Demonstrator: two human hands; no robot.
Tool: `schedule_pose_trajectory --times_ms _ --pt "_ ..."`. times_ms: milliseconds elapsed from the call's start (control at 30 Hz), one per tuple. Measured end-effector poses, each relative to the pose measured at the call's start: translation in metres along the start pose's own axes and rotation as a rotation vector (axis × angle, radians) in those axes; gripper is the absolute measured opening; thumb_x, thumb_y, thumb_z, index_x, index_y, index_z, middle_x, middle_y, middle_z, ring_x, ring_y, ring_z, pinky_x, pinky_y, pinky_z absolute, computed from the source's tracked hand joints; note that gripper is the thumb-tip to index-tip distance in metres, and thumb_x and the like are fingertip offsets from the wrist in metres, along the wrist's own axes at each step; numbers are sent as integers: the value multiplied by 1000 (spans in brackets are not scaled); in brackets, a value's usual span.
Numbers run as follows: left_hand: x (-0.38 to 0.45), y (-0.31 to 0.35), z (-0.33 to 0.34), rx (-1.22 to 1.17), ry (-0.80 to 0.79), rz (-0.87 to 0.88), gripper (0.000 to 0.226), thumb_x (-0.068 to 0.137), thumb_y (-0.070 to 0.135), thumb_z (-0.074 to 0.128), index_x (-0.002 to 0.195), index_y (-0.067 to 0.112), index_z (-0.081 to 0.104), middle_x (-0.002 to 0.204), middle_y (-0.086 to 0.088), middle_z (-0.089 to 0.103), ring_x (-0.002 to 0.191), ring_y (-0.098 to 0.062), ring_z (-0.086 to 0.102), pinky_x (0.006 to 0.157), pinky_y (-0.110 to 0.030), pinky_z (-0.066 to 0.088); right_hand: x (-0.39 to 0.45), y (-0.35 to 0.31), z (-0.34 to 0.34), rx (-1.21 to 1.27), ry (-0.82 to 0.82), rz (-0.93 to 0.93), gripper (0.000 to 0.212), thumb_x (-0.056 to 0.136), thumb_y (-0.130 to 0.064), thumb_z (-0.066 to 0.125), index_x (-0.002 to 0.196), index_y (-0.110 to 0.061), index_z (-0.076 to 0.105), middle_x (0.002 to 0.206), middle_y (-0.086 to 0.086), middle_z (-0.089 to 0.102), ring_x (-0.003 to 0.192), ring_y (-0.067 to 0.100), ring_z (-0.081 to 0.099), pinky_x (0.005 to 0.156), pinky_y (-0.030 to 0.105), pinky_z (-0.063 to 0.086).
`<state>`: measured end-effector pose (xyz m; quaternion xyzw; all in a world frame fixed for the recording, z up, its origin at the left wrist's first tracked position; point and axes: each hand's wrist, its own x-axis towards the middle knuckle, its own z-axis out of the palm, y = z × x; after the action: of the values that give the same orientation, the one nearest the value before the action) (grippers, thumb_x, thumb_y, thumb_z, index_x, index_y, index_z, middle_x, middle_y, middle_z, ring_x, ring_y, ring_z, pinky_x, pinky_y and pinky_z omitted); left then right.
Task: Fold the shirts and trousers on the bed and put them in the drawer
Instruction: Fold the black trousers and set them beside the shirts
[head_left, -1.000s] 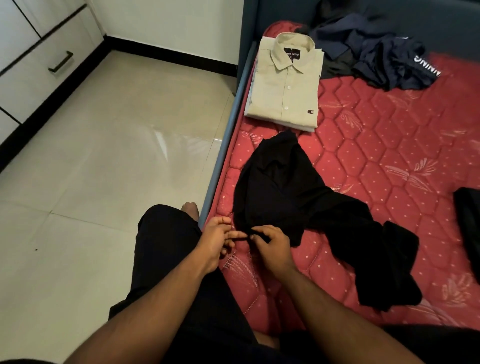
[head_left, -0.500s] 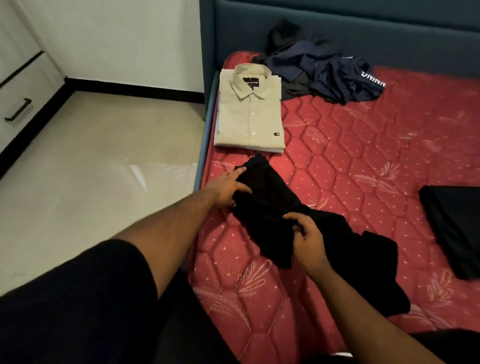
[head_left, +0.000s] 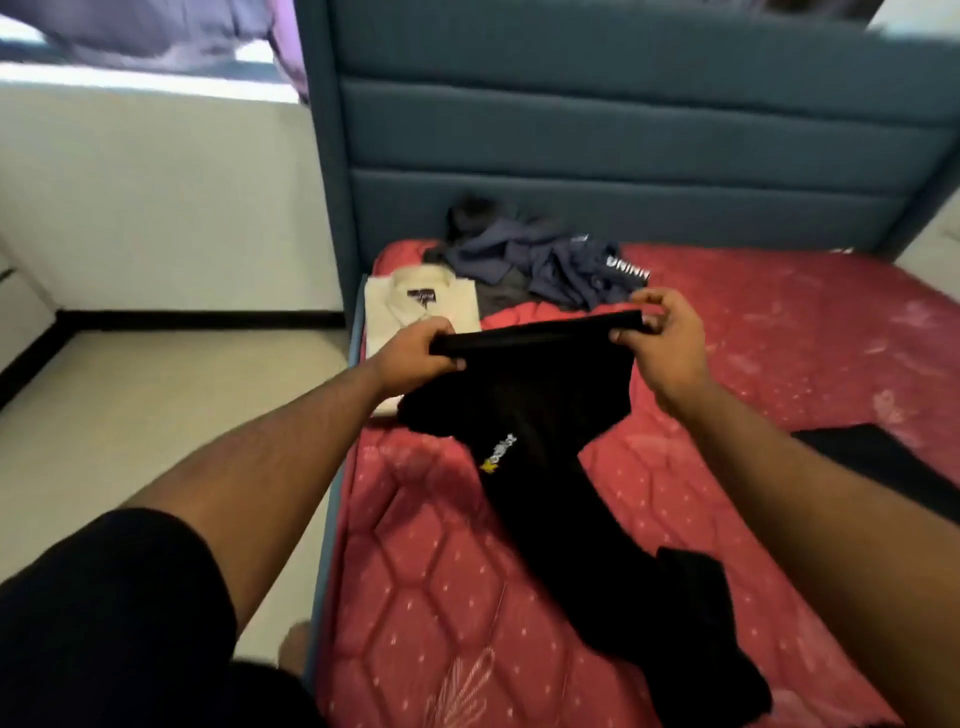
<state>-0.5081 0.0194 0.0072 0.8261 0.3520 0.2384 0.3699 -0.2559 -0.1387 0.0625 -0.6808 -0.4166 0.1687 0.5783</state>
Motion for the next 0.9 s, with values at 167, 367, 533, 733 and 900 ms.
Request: schedule_pose_trajectory --times_ms 167,367,533,733,900 --pt "21 128 -33 -47 498 195 21 91 24 64 108 15 54 97 -1 63 93 -20 59 79 -28 41 64 -141 -63 -6 75 -169 34 73 17 66 75 -16 62 68 -3 61 48 -8 54 58 15 47" --pt "17 242 -115 747 134 229 52 71 44 81 114 21 62 107 -3 69 101 -25 63 80 -33 46 72 -223 -128 77 295 28 36 83 13 56 66 -18 48 65 8 53 37 13 46 31 12 30" --pt "5 285 -166 395 115 6 18 79 13 78 94 6 72 82 -9 68 74 -23 63 67 -28 50 44 -257 -154 281 184 91 27 93 13 42 78 -9 48 72 12 53 29 8 52 30 18 40" --pt "-26 339 -184 425 795 522 32 78 6 64 110 13 64 100 -12 68 90 -31 64 76 -34 48 21 -258 -186 76 206 -278 27 85 10 58 77 -15 55 67 8 53 29 6 43 32 14 33" --pt "-48 379 -211 900 -54 -35 34 67 20 88 95 19 68 83 2 71 73 -17 68 60 -33 57 7 -260 -207 74 81 -46 29 86 14 54 80 -14 58 70 12 56 30 4 44 34 13 37"
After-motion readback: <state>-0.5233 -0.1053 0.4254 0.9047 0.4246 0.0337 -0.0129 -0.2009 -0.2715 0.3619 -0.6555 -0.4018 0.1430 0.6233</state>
